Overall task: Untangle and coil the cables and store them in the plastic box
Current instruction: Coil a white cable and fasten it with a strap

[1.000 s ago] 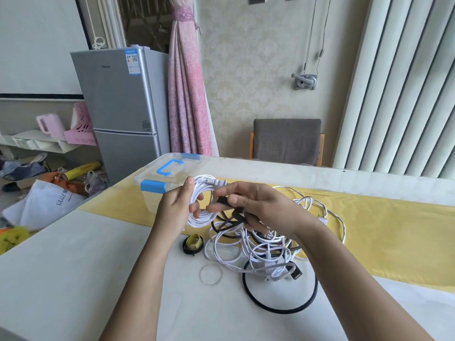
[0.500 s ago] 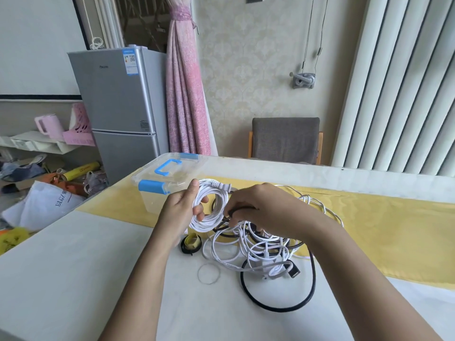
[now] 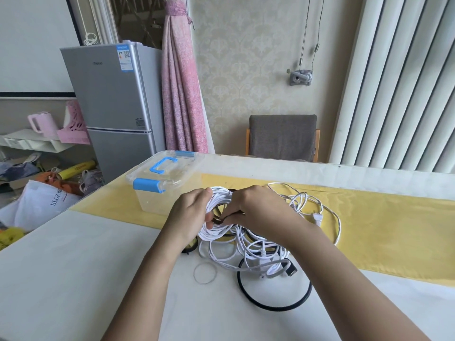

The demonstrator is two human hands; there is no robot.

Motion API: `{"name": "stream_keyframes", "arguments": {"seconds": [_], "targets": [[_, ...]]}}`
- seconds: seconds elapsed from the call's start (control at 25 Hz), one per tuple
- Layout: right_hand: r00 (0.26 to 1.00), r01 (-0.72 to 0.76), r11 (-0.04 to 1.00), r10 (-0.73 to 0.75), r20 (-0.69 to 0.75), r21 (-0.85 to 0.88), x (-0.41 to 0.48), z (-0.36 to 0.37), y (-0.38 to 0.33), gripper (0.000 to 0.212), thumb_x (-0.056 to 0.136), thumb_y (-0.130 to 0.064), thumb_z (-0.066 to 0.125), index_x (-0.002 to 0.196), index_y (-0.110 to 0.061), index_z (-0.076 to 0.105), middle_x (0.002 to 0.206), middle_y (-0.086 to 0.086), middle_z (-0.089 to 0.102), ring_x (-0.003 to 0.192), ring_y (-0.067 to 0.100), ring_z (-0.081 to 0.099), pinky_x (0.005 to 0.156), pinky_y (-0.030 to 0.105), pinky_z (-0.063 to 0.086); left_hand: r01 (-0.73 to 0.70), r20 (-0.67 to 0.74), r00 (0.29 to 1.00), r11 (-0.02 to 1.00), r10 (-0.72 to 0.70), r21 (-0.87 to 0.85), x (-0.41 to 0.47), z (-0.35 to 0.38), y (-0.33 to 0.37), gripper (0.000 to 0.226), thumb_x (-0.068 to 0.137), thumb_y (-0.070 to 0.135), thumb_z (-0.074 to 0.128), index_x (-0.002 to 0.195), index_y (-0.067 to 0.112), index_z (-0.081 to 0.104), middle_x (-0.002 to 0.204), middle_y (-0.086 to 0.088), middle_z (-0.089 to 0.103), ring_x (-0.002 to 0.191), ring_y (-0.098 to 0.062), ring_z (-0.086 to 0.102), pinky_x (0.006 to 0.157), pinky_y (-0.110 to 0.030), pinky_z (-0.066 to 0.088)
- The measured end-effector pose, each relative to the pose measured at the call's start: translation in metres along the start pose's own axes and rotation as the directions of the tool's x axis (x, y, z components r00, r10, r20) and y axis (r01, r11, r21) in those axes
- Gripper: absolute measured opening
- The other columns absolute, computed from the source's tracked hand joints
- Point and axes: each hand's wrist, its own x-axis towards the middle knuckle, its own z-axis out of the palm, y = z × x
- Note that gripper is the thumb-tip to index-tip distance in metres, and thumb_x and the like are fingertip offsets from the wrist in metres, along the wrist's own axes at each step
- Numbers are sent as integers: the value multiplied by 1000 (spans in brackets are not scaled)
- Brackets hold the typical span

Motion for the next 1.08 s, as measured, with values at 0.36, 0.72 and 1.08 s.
{"name": "stream_keyframes", "arguments": {"seconds": [0.36, 0.72, 1.08], "targets": [[956, 100, 952, -172, -237, -289, 5, 22, 3, 20, 78, -20, 58, 66, -33, 69, 53, -3, 52, 43, 17, 48, 40, 19, 19, -154, -59, 985, 976, 165, 156, -5, 9, 7, 43, 100, 24, 40, 61, 6, 42, 52, -8, 50, 49, -8, 39, 51, -19, 31], [847, 4, 973, -126, -517, -231, 1, 27, 7, 17, 75, -28, 50, 74, -12, 48, 74, 4, 48, 36, 25, 38, 28, 25, 26, -222, -29, 975, 975, 222, -11, -8, 13, 6, 20, 101, 24, 37, 88, 15, 49, 63, -17, 58, 58, -21, 52, 66, -35, 44], [838, -113, 962, -42, -544, -248, 1, 29, 14, 29, 64, -27, 38, 91, -15, 37, 71, -1, 52, 38, 21, 21, 32, 22, 15, -138, 8, 990, 985, 140, -103, -9, 21, 10, 15, 98, 30, 42, 109, 20, 44, 63, -13, 64, 58, -21, 61, 61, -18, 44]]}}
